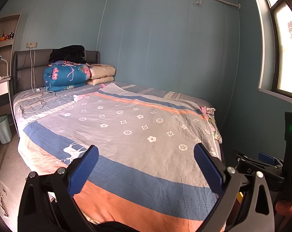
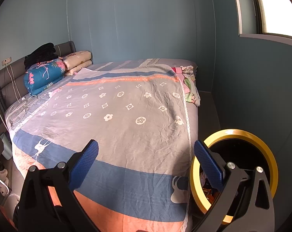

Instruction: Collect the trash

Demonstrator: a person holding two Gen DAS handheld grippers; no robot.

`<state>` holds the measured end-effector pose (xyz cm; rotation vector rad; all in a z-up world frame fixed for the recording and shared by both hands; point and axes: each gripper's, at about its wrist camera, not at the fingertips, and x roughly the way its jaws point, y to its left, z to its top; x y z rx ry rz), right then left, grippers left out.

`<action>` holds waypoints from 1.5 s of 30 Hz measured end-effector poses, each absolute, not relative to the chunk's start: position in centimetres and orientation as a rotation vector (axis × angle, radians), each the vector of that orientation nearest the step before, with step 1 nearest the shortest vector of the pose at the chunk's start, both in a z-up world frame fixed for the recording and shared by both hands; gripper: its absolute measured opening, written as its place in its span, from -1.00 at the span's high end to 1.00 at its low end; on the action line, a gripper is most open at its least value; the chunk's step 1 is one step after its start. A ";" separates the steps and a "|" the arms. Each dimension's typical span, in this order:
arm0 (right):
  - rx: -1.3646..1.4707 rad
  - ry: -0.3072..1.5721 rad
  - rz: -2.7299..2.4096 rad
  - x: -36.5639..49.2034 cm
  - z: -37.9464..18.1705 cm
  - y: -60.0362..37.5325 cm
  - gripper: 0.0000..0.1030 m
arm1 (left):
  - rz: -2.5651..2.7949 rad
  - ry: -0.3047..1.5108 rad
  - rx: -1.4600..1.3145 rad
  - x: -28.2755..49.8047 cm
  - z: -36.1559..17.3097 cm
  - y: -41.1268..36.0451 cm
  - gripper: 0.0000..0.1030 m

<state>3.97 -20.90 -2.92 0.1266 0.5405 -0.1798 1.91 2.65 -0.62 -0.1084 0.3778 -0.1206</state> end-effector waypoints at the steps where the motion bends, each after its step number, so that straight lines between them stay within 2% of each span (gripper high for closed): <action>1: 0.125 0.540 -0.180 4.0 -2.9 -20.9 -0.85 | -0.120 0.379 -0.109 2.0 -0.6 2.5 -0.85; 45: 0.150 0.588 -0.187 4.7 -4.3 -21.7 -0.85 | -0.148 0.410 -0.117 2.6 -1.6 2.0 -0.85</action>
